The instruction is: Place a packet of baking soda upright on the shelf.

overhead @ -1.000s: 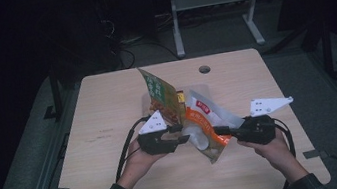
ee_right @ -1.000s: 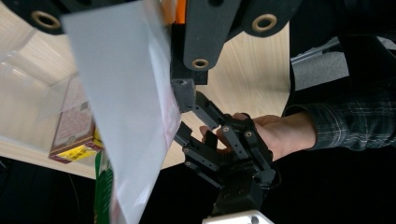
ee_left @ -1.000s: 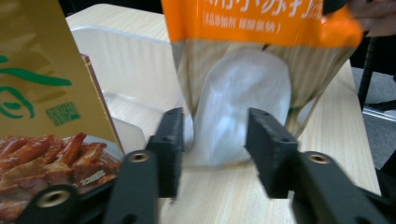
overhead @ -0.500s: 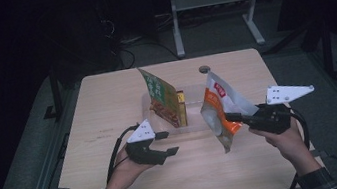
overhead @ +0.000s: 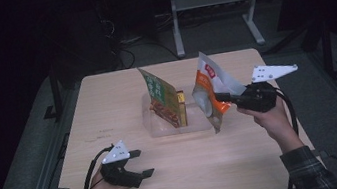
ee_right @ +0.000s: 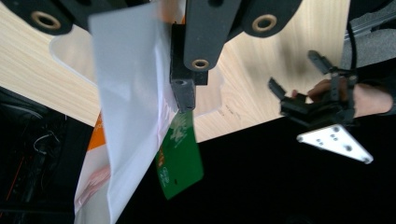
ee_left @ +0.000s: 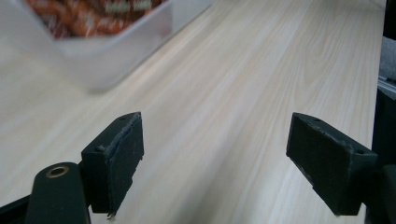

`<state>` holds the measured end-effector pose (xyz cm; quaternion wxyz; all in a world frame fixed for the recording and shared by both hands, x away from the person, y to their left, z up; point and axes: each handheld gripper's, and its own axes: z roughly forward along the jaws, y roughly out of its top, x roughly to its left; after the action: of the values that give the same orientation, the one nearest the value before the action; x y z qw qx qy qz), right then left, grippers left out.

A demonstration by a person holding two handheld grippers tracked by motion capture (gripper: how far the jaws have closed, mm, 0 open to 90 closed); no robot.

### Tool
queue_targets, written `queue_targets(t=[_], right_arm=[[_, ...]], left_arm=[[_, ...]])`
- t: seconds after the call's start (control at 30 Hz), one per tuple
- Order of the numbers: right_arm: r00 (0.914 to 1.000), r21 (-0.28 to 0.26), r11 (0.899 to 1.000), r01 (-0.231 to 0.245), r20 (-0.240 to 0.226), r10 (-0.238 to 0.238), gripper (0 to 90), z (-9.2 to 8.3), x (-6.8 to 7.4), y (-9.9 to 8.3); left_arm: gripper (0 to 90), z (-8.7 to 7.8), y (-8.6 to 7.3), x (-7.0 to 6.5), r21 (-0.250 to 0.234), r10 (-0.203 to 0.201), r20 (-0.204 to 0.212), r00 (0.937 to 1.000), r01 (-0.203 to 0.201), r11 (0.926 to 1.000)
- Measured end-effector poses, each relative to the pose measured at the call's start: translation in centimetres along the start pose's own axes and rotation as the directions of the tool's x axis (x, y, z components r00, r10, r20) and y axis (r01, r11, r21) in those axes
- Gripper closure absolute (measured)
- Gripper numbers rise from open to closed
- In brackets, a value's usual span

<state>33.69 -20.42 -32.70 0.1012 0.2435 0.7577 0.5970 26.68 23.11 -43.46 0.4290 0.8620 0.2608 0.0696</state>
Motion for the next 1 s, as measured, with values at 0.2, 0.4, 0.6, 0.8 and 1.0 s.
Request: queue_targets(t=[0.2, 0.4, 0.6, 0.8, 1.0], right_arm=[[0.9998, 0.018, 1.0, -0.016, 0.015, 0.016, 90.0, 1.7, -1.6, 0.4], [0.9993, 0.037, 0.999, -0.038, 0.006, 0.038, 90.0, 3.2, -3.0, 0.3], [0.9989, 0.067, 0.997, -0.044, 0.021, 0.043, 90.0, 4.5, -4.1, 0.1], [0.9983, 0.086, 0.995, -0.051, 0.032, 0.048, 90.0, 5.3, -4.9, -0.2], [0.9975, 0.149, 0.988, -0.049, 0.058, 0.041, 90.0, 6.0, -5.1, -1.0]], left_arm=[[18.5, 0.2, -0.6, -0.2, 0.033, 0.01, 0.011, 0.9999, -0.011, 0.9994], [18.5, 0.6, -0.7, -0.1, 0.051, 0.006, 0.011, 0.9999, -0.007, 0.9987], [18.5, 0.7, -0.7, 0.1, 0.051, 0.004, 0.009, 1.0, -0.004, 0.9987], [18.5, 0.8, -0.8, 0.2, 0.054, 0.004, 0.012, 0.9999, -0.004, 0.9986], [18.5, 0.9, -0.9, 0.3, 0.054, 0.001, 0.015, 0.9999, -0.002, 0.9985]])
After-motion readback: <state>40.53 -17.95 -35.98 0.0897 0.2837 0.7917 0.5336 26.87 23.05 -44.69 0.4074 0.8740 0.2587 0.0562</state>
